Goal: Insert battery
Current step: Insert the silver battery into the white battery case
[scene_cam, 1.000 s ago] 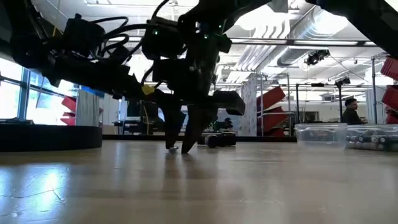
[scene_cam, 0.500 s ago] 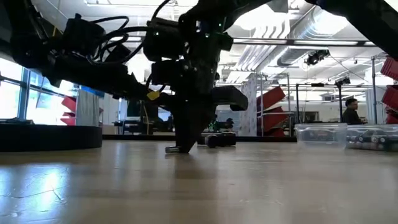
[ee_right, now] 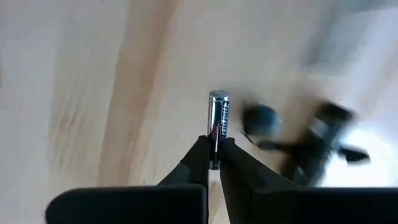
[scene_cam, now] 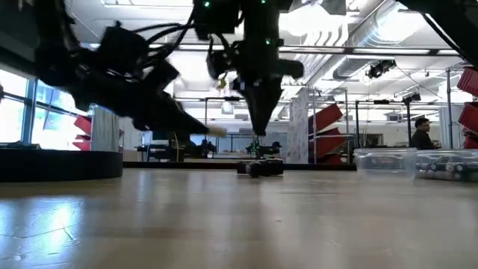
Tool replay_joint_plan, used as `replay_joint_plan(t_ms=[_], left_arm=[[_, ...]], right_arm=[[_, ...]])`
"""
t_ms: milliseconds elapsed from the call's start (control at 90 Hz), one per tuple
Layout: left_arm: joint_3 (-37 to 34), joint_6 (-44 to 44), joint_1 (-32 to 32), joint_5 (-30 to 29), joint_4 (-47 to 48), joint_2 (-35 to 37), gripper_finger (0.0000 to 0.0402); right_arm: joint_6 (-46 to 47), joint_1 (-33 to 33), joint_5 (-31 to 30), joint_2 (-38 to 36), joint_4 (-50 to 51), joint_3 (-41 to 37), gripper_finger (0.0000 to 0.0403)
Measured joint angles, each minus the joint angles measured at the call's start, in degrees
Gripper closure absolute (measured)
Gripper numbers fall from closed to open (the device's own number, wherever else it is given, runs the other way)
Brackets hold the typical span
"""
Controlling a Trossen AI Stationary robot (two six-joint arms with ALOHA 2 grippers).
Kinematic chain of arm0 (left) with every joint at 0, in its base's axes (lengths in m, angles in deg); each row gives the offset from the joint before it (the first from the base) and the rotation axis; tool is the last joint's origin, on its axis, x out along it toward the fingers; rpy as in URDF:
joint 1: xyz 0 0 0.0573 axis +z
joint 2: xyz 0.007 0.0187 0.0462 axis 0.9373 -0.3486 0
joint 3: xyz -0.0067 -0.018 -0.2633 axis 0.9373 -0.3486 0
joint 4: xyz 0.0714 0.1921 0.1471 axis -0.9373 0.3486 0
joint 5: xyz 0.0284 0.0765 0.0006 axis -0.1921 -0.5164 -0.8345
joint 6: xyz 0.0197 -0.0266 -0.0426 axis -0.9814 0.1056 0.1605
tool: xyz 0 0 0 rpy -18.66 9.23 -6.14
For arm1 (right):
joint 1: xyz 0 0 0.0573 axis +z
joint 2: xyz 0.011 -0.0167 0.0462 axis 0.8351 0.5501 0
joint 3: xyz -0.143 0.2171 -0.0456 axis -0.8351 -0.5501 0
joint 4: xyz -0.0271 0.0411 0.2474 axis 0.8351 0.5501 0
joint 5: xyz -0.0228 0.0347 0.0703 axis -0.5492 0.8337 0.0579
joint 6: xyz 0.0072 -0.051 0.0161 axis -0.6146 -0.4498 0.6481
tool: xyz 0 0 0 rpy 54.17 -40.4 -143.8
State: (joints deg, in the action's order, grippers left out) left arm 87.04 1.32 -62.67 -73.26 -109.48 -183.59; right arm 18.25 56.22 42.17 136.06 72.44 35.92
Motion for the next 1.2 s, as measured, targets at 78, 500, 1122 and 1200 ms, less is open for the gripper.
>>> replay_joint_plan(t_ms=[78, 500, 1122, 1200], left_arm=[[3.84, -0.51, -0.7, -0.24, 2.6, -4.6, 0.033], [8.53, 4.49, -1.96, 1.2, -0.32, -15.59, 0.033], [7.89, 6.3, -3.1, 1.16, -11.07, -21.58, 0.033], [7.87, 6.3, -3.1, 1.16, -11.03, -21.58, 0.033]], right_arm=[[4.86, -0.72, 2.43, -0.44, 0.69, 0.07, 0.0402], [14.89, -1.88, 9.05, -0.42, -10.25, -10.93, 0.0402], [12.28, -2.57, 4.11, -0.42, -14.03, -13.81, 0.0403], [11.81, -2.62, 4.11, -0.42, -14.72, -13.98, 0.0403]])
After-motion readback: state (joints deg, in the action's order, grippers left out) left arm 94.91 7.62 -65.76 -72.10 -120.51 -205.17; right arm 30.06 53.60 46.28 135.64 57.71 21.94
